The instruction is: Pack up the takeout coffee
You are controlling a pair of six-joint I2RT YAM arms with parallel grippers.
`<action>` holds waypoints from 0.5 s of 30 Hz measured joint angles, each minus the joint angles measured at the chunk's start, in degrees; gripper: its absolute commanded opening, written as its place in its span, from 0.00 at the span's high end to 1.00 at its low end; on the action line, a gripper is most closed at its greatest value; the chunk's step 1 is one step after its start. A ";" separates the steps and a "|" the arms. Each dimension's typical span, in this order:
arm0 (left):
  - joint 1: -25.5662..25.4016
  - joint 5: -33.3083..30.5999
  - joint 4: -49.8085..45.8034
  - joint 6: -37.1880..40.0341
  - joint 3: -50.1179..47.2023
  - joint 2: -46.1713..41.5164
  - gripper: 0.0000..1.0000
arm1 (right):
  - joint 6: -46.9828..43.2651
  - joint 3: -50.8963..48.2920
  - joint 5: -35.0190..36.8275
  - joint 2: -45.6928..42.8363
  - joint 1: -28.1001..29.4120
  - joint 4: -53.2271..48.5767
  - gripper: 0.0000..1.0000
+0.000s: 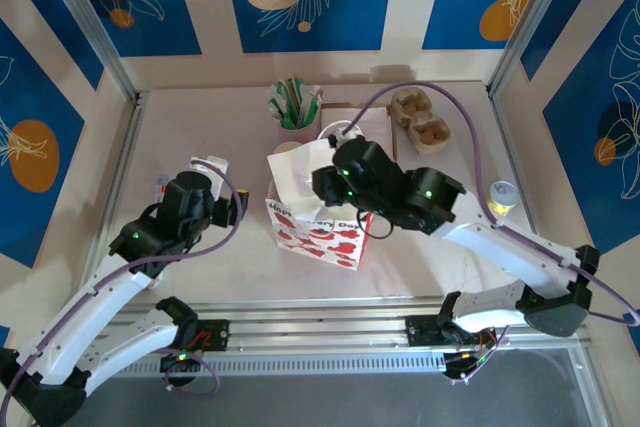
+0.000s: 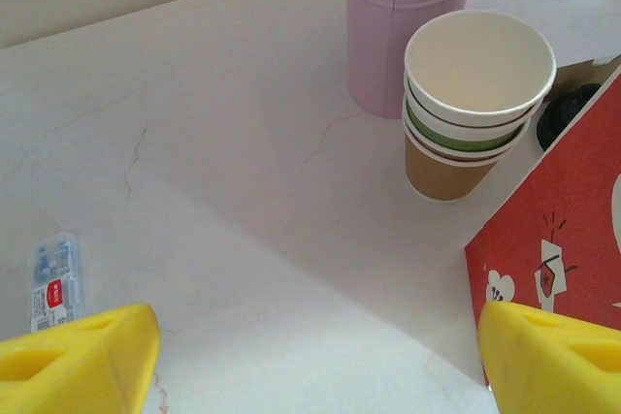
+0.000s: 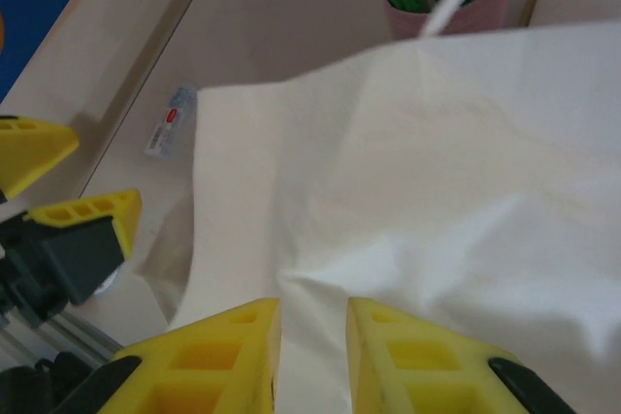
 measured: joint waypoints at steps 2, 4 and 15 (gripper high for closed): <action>0.00 0.00 0.00 0.00 0.00 0.00 0.15 | -0.76 0.37 -0.90 2.73 -0.68 1.29 0.76; 0.00 0.00 0.00 0.00 0.00 0.00 0.15 | -0.74 0.33 -1.79 4.94 -1.81 1.40 0.77; 0.00 0.22 0.00 0.02 0.00 0.11 0.15 | 1.18 -9.42 -5.22 5.90 -7.21 3.15 0.78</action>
